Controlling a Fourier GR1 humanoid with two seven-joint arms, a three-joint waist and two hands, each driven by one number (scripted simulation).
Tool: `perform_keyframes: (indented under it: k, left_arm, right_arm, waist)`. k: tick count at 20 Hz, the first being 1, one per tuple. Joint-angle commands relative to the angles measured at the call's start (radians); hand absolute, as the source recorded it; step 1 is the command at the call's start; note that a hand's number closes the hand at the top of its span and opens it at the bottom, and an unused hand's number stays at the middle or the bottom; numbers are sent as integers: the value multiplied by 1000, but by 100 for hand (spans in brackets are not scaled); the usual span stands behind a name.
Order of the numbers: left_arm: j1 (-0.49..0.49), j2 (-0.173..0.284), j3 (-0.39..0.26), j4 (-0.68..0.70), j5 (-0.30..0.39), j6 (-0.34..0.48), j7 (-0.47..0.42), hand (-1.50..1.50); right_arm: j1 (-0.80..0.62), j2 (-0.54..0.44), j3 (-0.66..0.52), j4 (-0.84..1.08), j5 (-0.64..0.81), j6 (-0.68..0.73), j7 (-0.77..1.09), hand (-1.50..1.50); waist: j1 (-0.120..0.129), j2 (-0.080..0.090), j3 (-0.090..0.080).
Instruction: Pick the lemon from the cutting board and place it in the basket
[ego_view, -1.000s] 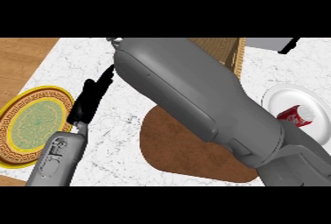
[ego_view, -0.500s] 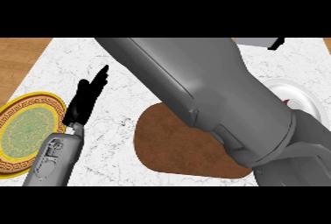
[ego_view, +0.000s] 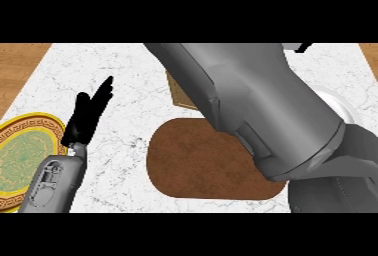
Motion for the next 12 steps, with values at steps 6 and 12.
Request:
perform_keyframes:
  k: [6,12]
  left_arm:
    - [66,-17,9,-38,-19,48,-19,0]
    - [78,3,25,-56,8,10,-5,0]
  right_arm:
    - [71,3,-9,61,11,30,-18,150]
    - [154,-10,-43,27,4,-32,-117,150]
  waist:
    - [-54,-11,5]
    - [-65,-13,6]
